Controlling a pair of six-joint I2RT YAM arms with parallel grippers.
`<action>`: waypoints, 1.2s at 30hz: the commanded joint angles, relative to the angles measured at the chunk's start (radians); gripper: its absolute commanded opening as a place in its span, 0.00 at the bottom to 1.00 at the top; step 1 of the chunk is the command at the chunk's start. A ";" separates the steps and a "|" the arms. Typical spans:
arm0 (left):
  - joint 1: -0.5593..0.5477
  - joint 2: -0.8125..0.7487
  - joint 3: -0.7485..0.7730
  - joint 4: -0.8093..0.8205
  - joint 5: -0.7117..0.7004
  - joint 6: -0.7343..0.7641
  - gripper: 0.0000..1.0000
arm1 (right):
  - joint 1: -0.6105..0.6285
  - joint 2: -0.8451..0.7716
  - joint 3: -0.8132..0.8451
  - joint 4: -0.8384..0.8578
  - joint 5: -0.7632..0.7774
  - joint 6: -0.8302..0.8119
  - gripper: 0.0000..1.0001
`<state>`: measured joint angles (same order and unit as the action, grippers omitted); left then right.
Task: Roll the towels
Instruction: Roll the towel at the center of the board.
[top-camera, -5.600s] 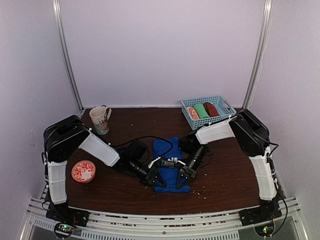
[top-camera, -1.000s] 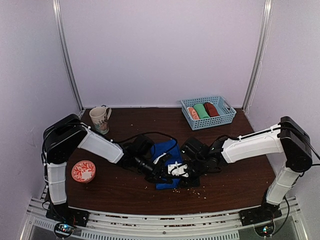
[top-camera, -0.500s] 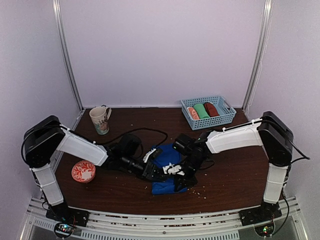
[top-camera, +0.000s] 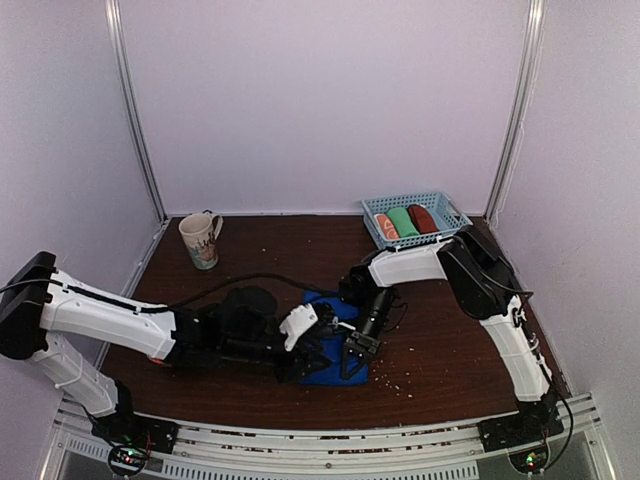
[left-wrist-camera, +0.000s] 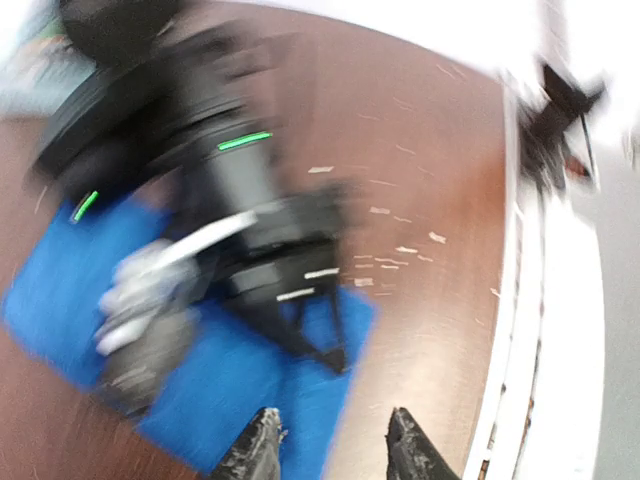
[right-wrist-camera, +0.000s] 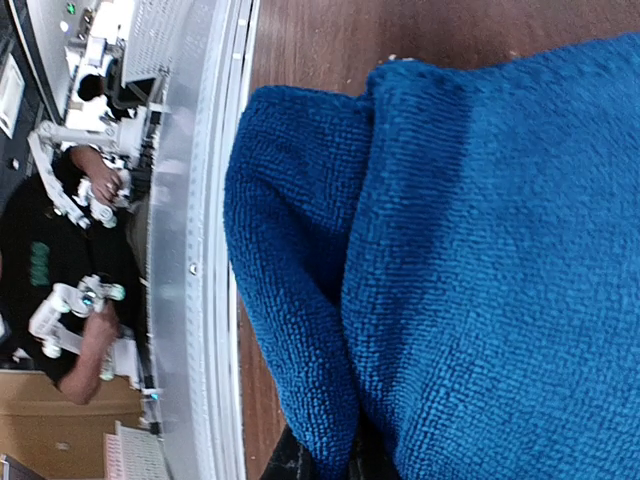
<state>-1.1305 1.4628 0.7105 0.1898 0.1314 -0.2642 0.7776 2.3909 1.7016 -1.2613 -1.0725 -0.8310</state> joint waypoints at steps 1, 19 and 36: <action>-0.156 0.105 0.127 -0.182 -0.254 0.396 0.36 | -0.016 0.059 0.015 -0.095 0.011 0.014 0.05; -0.183 0.378 0.307 -0.270 -0.355 0.448 0.33 | -0.019 0.053 -0.021 -0.094 -0.006 -0.003 0.06; -0.103 0.440 0.481 -0.574 0.008 0.369 0.00 | -0.198 -0.361 0.032 -0.081 0.056 0.113 0.54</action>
<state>-1.2770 1.8736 1.1248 -0.2619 -0.0700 0.1715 0.6693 2.1597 1.6817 -1.3602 -1.0801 -0.8089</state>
